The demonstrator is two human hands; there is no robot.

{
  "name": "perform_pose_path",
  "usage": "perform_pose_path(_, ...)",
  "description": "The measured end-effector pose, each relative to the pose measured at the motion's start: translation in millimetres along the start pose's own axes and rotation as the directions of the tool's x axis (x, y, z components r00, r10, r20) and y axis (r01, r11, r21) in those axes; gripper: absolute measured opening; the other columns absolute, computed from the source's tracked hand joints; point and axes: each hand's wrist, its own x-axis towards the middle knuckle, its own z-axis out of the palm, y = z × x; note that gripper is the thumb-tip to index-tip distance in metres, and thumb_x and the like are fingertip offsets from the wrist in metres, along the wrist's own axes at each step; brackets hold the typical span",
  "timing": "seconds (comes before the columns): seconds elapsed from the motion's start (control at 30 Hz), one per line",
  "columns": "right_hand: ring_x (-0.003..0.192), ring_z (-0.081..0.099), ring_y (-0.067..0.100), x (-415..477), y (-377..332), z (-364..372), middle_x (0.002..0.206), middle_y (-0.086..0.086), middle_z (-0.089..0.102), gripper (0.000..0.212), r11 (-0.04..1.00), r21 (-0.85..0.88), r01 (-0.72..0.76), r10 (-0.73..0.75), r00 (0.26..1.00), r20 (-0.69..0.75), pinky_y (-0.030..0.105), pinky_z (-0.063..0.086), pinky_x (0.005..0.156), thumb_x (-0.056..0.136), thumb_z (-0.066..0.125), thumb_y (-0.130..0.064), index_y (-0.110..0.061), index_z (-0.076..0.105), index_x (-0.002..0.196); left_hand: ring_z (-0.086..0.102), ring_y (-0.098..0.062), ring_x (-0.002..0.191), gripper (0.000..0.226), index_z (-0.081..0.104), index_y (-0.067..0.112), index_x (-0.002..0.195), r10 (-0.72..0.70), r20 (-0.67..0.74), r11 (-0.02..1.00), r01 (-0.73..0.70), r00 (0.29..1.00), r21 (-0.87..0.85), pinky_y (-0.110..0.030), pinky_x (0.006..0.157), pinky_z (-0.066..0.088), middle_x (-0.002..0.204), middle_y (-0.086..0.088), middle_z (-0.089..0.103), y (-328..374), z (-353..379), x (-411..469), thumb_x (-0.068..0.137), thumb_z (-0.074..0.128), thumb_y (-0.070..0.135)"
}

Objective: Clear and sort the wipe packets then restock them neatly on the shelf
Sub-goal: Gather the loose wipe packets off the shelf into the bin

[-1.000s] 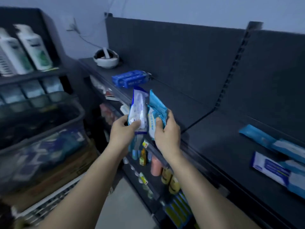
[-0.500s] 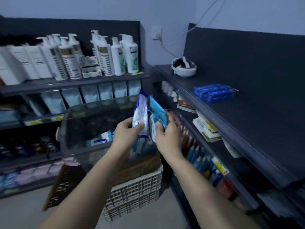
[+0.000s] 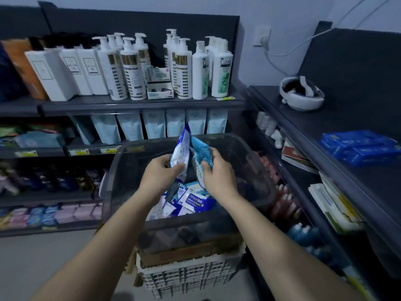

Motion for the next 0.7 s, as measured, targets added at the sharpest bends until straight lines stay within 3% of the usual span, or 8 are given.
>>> perform_pose_path(0.1,0.107,0.060,0.029,41,21,16,0.119,0.007,0.064,0.034,0.994,-0.112,0.009,0.007,0.989,0.145,0.034,0.047,0.085,0.099,0.045,-0.017,-0.020,0.047,0.132,0.069,-0.025,0.075,0.006,0.068,0.019,0.089,-0.035,-0.011,0.984,0.036,0.999,0.176,-0.041,0.071,0.055,0.079,-0.005,0.072,-22,3,39,0.086,0.063,0.021)
perform_pose_path(0.2,0.102,0.061,0.033,78,47,34,0.113,0.011,0.065,0.029,0.961,-0.276,0.006,0.075,0.957,0.280,0.031,0.042,0.071,0.097,0.045,-0.015,-0.020,0.048,0.125,0.064,-0.027,0.076,0.013,0.066,0.012,0.090,-0.040,0.003,0.894,0.034,0.999,0.447,-0.038,0.066,0.050,0.081,-0.010,0.068,-51,9,78,0.085,0.059,0.021)
perform_pose_path(0.37,0.102,0.061,0.035,114,90,69,0.114,0.014,0.062,0.033,0.878,-0.466,0.107,0.136,0.878,0.458,0.034,0.043,0.069,0.093,0.047,-0.009,-0.018,0.046,0.125,0.056,-0.030,0.103,0.038,0.055,0.013,0.127,-0.110,0.017,0.659,0.060,0.994,0.749,-0.036,0.082,0.047,0.114,-0.013,0.054,-109,24,124,0.091,0.049,0.021)
perform_pose_path(0.47,0.114,0.056,0.033,124,120,92,0.131,0.012,0.053,0.049,0.833,-0.518,0.192,0.134,0.839,0.527,0.037,0.047,0.082,0.093,0.049,-0.008,-0.020,0.035,0.139,0.047,-0.031,0.118,0.049,0.038,0.019,0.143,-0.179,0.109,0.552,0.008,0.978,0.834,-0.040,0.094,0.046,0.128,-0.013,0.044,-134,35,136,0.095,0.046,0.025)
perform_pose_path(0.53,0.132,0.040,0.031,124,139,104,0.147,0.010,0.037,0.061,0.792,-0.544,0.276,0.193,0.732,0.653,0.041,0.040,0.100,0.095,0.053,-0.020,-0.021,0.023,0.147,0.037,-0.032,0.129,0.054,0.027,0.028,0.148,-0.287,0.247,0.471,-0.087,0.926,0.878,-0.043,0.102,0.042,0.144,-0.013,0.031,-150,43,138,0.097,0.044,0.032)
perform_pose_path(0.6,0.141,0.024,0.030,123,154,111,0.153,0.009,0.026,0.063,0.761,-0.555,0.335,0.294,0.585,0.756,0.046,0.033,0.108,0.095,0.053,-0.030,-0.021,0.021,0.149,0.024,-0.030,0.141,0.060,0.019,0.031,0.150,-0.418,0.375,0.415,-0.193,0.828,0.889,-0.044,0.109,0.036,0.158,-0.008,0.012,-165,49,135,0.097,0.045,0.027)
perform_pose_path(0.7,0.140,0.027,0.030,122,168,115,0.154,0.007,0.025,0.063,0.757,-0.559,0.339,0.380,0.469,0.797,0.047,0.034,0.110,0.094,0.053,-0.032,-0.020,0.023,0.149,0.011,-0.026,0.147,0.075,0.006,0.028,0.153,-0.541,0.415,0.406,-0.205,0.732,0.891,-0.045,0.114,0.030,0.161,-0.002,0.000,-181,52,130,0.093,0.050,0.018)
